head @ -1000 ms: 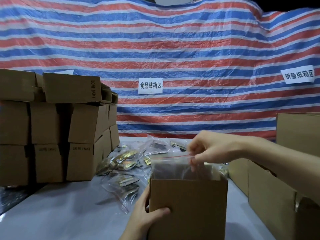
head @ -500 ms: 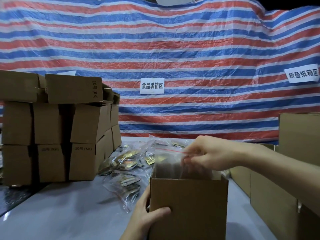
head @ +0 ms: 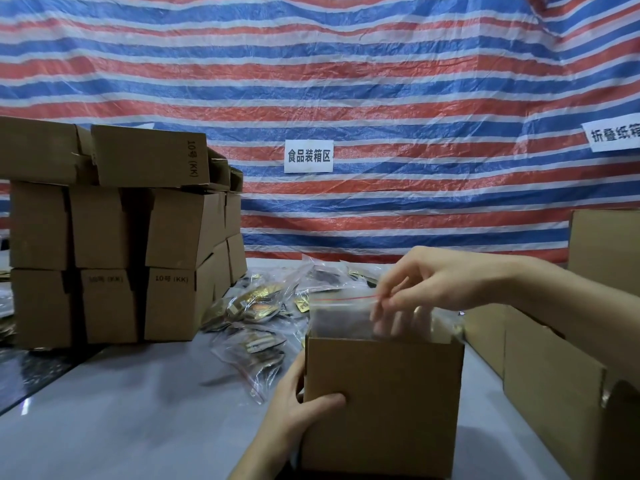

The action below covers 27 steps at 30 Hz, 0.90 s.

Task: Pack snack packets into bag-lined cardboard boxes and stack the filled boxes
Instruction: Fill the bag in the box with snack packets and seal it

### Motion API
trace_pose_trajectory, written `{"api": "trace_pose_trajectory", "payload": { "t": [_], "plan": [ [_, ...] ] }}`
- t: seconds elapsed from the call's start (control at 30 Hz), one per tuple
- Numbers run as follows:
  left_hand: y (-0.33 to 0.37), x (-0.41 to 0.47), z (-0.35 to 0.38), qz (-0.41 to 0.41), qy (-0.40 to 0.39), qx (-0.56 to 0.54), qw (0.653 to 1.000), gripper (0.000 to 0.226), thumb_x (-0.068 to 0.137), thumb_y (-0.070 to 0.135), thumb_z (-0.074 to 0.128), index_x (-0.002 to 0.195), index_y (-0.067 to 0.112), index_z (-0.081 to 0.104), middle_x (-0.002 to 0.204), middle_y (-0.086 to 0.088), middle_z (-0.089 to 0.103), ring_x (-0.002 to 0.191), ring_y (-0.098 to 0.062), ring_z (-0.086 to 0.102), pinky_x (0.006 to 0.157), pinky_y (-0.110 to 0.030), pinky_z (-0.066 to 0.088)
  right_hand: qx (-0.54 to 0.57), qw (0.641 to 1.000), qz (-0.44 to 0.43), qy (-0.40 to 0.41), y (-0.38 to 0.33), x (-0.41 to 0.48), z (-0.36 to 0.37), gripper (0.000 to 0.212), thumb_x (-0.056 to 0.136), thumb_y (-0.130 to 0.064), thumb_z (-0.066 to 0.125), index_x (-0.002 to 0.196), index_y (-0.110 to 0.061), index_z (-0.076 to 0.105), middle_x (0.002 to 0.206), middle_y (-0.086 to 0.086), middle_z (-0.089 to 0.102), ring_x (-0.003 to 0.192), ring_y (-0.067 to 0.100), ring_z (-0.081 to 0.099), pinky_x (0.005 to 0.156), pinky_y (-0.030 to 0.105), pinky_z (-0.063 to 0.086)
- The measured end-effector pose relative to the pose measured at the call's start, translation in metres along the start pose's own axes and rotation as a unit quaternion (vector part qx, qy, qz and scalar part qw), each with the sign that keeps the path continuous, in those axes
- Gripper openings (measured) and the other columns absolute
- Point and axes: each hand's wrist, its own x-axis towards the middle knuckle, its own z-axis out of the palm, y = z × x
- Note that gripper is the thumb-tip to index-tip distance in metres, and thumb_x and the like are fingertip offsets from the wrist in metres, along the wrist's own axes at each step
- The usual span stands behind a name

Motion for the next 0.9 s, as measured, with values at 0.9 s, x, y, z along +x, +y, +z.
{"api": "trace_pose_trajectory", "payload": {
  "t": [0.9],
  "plan": [
    [0.0, -0.001, -0.001, 0.03, 0.004, 0.045, 0.999, 0.061, 0.058, 0.041, 0.085, 0.116, 0.04, 0.068, 0.109, 0.0, 0.076, 0.101, -0.017, 0.072, 0.078, -0.026, 0.056, -0.134, 0.97, 0.191, 0.065, 0.026, 0.04, 0.045, 0.026, 0.091, -0.008, 0.06, 0.107, -0.02, 0.076, 0.093, -0.006, 0.072, 0.087, 0.013, 0.069, 0.075, 0.031, 0.063]
  ]
}}
